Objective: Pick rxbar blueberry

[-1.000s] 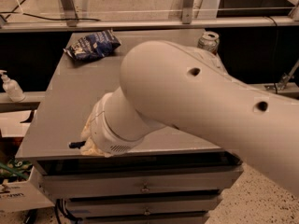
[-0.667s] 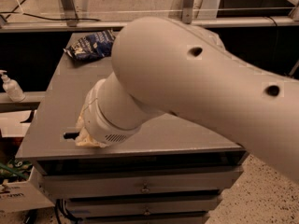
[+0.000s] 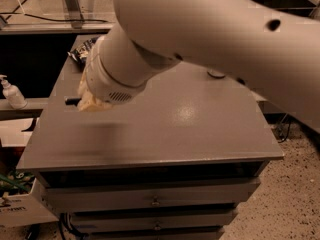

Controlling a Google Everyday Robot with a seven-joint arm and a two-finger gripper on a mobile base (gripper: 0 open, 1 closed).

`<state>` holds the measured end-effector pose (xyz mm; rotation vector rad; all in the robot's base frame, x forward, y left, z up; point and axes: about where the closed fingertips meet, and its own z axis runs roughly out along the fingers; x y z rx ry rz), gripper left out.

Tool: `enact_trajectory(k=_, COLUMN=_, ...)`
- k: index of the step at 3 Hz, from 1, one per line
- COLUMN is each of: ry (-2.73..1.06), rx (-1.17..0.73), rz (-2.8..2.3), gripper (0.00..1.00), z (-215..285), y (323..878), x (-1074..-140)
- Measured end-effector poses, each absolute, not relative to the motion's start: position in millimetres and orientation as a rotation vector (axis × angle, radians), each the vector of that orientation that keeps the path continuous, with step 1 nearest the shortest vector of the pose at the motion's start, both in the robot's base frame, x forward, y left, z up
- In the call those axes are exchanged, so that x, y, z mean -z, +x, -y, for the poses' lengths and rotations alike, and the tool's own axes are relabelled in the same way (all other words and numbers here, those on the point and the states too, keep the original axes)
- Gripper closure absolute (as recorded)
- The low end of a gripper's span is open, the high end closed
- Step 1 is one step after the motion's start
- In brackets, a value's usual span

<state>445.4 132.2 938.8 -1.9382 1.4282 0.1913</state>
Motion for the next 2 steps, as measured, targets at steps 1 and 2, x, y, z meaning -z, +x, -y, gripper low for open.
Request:
enact_trajectory(k=1, ry=-1.912, rx=-0.164, rz=-1.392, gripper=1.0, z=-135.7, y=498.2, x=-955.7)
enact_trajectory(k=2, ry=-1.912, rx=-0.164, rz=-1.392, gripper=1.0, z=-135.6, y=497.9, x=-955.7)
